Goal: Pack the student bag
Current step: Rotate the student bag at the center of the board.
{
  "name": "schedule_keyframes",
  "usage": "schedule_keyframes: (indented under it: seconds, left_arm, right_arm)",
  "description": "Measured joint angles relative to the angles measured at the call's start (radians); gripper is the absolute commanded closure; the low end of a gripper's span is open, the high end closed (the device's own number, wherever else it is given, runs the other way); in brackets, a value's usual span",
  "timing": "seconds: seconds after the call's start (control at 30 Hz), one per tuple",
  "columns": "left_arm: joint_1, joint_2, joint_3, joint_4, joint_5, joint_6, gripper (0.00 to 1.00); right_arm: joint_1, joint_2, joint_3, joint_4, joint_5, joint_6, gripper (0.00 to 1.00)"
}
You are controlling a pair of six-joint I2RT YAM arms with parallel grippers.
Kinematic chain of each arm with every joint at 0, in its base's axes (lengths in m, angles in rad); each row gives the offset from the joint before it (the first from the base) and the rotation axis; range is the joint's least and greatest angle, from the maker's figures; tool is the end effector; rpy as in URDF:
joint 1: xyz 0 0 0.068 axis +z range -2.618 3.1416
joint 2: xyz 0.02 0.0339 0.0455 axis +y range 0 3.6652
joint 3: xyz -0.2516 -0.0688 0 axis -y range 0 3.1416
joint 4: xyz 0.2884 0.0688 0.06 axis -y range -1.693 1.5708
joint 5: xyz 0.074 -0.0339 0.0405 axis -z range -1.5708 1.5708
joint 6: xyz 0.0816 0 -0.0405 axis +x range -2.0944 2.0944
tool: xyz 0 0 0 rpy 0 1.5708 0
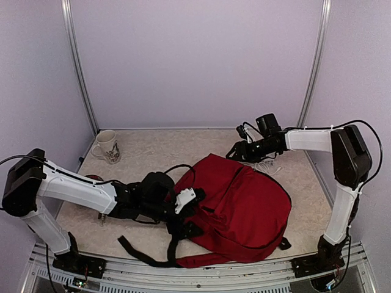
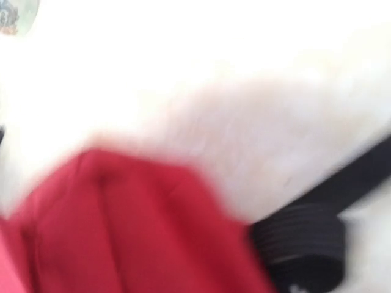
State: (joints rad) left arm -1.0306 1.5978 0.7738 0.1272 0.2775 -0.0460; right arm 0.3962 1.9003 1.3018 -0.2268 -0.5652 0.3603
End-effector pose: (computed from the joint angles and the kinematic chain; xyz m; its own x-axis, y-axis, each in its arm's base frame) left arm 0.1782 -0.3405 0.0963 -0.3726 0.5353 -0.7580 0.9167 0.3394 -0.2109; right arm 0.4171 0.2219 0.1336 -0.8674 -0.0401 -0.4960 -0.3796 0.6978 0.6074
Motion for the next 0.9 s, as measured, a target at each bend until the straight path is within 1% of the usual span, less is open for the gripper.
schedule_keyframes:
  seconds: [0.07,0.13,0.2,0.3,0.43,0.47,0.57,0.67,0.73,0.8,0.87,0.9]
  left_arm:
    - [-0.076,0.027,0.023,0.002,0.055,0.033,0.09]
    - [-0.111,0.042,0.051,0.000,0.071,0.060,0.08]
    - [-0.111,0.042,0.068,-0.005,0.080,0.076,0.08]
    - [-0.081,0.020,0.086,-0.026,0.086,0.109,0.06]
    - [-0.052,-0.094,0.087,-0.096,0.084,0.168,0.04]
    - [-0.040,-0.124,0.088,-0.103,0.086,0.177,0.04]
    - [0.058,-0.220,0.092,-0.100,0.120,0.181,0.01]
    - [0.199,-0.246,0.098,-0.054,0.130,0.147,0.02]
    - [0.269,-0.200,0.127,-0.053,0.105,0.129,0.06]
    - [0.298,-0.109,0.195,-0.078,0.077,0.119,0.09]
    - [0.313,0.015,0.282,-0.113,0.059,0.108,0.09]
    - [0.317,0.067,0.307,-0.118,0.055,0.101,0.09]
  right_arm:
    - [-0.008,-0.003,0.052,-0.035,0.051,-0.019,0.33]
    - [-0.013,-0.015,0.099,-0.069,0.113,-0.040,0.32]
    - [-0.025,-0.047,0.123,-0.108,0.181,-0.062,0.32]
    - [-0.033,-0.119,0.130,-0.169,0.266,-0.087,0.33]
    - [-0.011,-0.262,0.083,-0.230,0.360,-0.085,0.28]
    - [0.002,-0.294,0.063,-0.240,0.373,-0.080,0.27]
    - [0.057,-0.391,-0.028,-0.269,0.388,-0.047,0.21]
    - [0.093,-0.441,-0.129,-0.290,0.375,-0.009,0.18]
    - [0.095,-0.459,-0.192,-0.321,0.380,0.008,0.17]
    - [0.095,-0.468,-0.229,-0.364,0.406,0.024,0.16]
    - [0.095,-0.483,-0.254,-0.399,0.437,0.040,0.10]
    - [0.095,-0.492,-0.266,-0.410,0.449,0.048,0.04]
